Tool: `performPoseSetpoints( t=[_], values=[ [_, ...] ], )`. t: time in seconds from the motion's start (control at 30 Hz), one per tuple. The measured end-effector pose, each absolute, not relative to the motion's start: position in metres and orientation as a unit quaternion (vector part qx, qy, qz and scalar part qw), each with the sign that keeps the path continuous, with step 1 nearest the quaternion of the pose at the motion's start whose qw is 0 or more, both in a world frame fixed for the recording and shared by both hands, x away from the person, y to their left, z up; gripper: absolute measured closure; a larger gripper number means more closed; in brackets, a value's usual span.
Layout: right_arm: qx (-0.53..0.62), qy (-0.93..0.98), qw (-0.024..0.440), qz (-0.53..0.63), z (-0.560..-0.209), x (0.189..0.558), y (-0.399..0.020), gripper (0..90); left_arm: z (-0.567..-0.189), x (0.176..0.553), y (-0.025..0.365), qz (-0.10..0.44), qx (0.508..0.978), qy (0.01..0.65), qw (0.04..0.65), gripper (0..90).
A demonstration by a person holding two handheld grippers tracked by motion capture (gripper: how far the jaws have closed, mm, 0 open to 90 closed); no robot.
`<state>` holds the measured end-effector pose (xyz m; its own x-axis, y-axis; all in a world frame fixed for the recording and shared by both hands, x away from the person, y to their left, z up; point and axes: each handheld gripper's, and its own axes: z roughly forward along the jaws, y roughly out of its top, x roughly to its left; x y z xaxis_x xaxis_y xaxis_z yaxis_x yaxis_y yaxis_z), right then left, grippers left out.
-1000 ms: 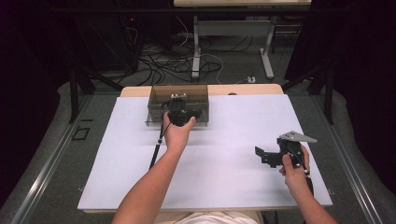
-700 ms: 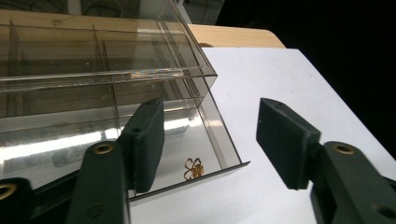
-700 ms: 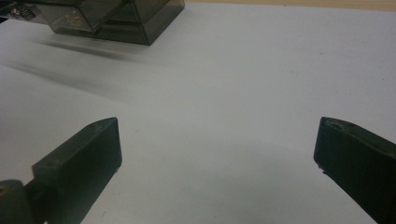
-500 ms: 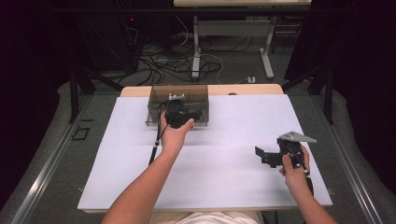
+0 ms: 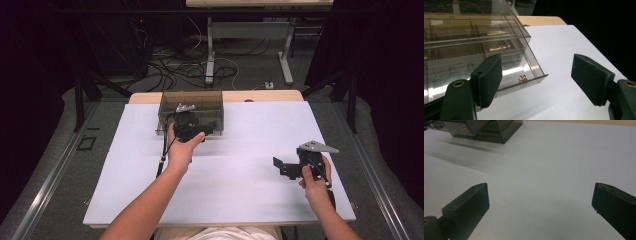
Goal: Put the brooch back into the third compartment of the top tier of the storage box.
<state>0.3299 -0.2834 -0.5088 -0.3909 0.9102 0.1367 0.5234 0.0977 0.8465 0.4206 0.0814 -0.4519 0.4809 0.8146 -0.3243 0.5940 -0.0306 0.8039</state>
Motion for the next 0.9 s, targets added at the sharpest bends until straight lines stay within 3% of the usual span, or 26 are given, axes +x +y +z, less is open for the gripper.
performPoseSetpoints(
  t=[0.5,0.9],
  values=[
    [0.510,0.705,0.219,0.441,-0.509,0.329,-0.282,1.2,-0.449,0.399,0.101,0.123,0.715,0.473,0.500,23.1],
    [0.503,0.710,0.222,0.439,-0.509,0.329,-0.282,1.2,-0.450,0.378,0.119,0.118,0.715,0.469,0.504,15.5]
  ],
)
